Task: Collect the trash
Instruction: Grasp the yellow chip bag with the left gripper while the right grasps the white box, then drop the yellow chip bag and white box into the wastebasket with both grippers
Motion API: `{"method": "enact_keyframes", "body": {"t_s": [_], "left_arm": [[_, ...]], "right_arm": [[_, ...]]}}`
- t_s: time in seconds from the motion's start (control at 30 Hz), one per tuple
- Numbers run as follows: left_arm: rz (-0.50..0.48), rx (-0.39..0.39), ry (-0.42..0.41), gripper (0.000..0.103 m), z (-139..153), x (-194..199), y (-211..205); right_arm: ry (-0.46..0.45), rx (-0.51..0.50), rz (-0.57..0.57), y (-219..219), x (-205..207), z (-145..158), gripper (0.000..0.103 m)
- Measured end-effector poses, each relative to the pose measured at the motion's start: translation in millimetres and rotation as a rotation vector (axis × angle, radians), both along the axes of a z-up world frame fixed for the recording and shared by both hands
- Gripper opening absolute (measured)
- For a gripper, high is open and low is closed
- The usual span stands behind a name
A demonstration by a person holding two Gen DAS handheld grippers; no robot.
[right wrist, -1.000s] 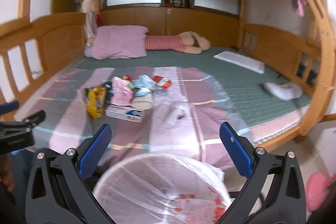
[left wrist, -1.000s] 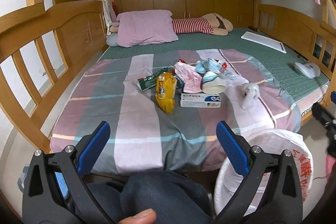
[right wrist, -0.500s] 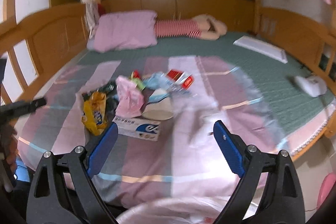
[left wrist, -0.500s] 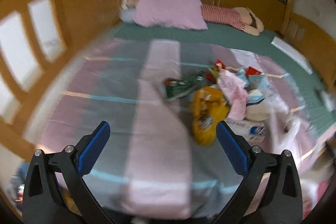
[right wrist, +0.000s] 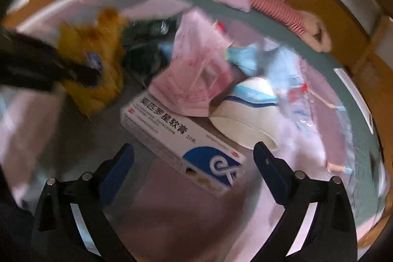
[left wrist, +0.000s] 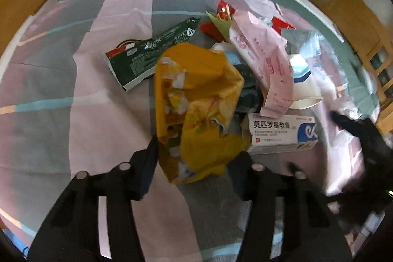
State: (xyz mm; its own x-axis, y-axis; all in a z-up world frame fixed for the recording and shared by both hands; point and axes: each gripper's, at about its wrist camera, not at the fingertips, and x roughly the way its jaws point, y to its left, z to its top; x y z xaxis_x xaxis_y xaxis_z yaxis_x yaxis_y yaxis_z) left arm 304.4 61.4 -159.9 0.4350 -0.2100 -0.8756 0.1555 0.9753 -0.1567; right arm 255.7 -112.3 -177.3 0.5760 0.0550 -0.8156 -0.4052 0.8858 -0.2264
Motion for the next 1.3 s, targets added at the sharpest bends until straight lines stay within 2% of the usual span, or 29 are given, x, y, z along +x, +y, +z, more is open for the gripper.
{"method": "enact_keyframes", "body": {"t_s": [0.07, 0.1, 0.17, 0.23, 0.3, 0.37, 0.43, 0.47, 0.63, 0.73, 0.87, 1.0, 1.03, 1.1, 1.2, 1.3], "left_arm": [[0.015, -0.024, -0.011, 0.049, 5, -3, 7], [0.019, -0.024, -0.015, 0.048, 7, -4, 10], [0.027, -0.023, -0.035, 0.048, 14, -9, 13], [0.036, -0.006, -0.065, 0.048, 23, -15, 15], [0.042, 0.022, -0.103, 0.048, 31, -21, 14], [0.050, 0.050, -0.138, 0.048, 38, -26, 12], [0.054, 0.061, -0.158, 0.048, 43, -28, 12], [0.055, 0.065, -0.167, 0.048, 45, -30, 13], [0.070, 0.086, -0.192, 0.047, 51, -34, 17], [0.086, 0.091, -0.219, 0.047, 57, -38, 22], [0.074, 0.099, -0.273, 0.044, 74, -49, 24], [0.015, 0.040, -0.310, 0.040, 96, -69, 16], [-0.008, 0.033, -0.327, 0.040, 104, -78, 11], [-0.040, 0.022, -0.353, 0.040, 114, -94, 3], [-0.076, -0.015, -0.355, 0.039, 122, -120, -10], [-0.142, -0.035, -0.339, 0.039, 125, -142, -27]], "right_arm": [[0.131, 0.023, -0.007, -4, 18, -13, 0.097], [0.162, 0.035, -0.006, -5, 27, -18, 0.097], [0.156, -0.002, 0.006, -5, 33, -19, 0.097], [0.169, 0.004, 0.024, -2, 32, -17, 0.097], [0.190, 0.011, 0.070, 3, 28, -18, 0.084], [0.225, 0.060, 0.090, 3, 23, -13, 0.052], [0.234, 0.074, 0.096, 7, 16, -9, 0.040], [0.233, 0.061, 0.110, 10, 10, -7, 0.037], [0.228, 0.083, 0.159, 25, -27, -1, 0.029], [0.178, 0.145, 0.147, 29, -46, 19, 0.028], [0.075, 0.233, 0.132, 21, -86, 65, 0.028], [-0.054, 0.297, 0.087, -10, -139, 120, 0.028], [-0.074, 0.302, 0.072, -15, -135, 126, 0.028], [-0.116, 0.319, 0.024, -35, -164, 143, 0.028], [-0.150, 0.288, -0.062, -59, -186, 151, 0.028], [-0.114, 0.302, -0.135, -88, -212, 149, 0.028]]}}
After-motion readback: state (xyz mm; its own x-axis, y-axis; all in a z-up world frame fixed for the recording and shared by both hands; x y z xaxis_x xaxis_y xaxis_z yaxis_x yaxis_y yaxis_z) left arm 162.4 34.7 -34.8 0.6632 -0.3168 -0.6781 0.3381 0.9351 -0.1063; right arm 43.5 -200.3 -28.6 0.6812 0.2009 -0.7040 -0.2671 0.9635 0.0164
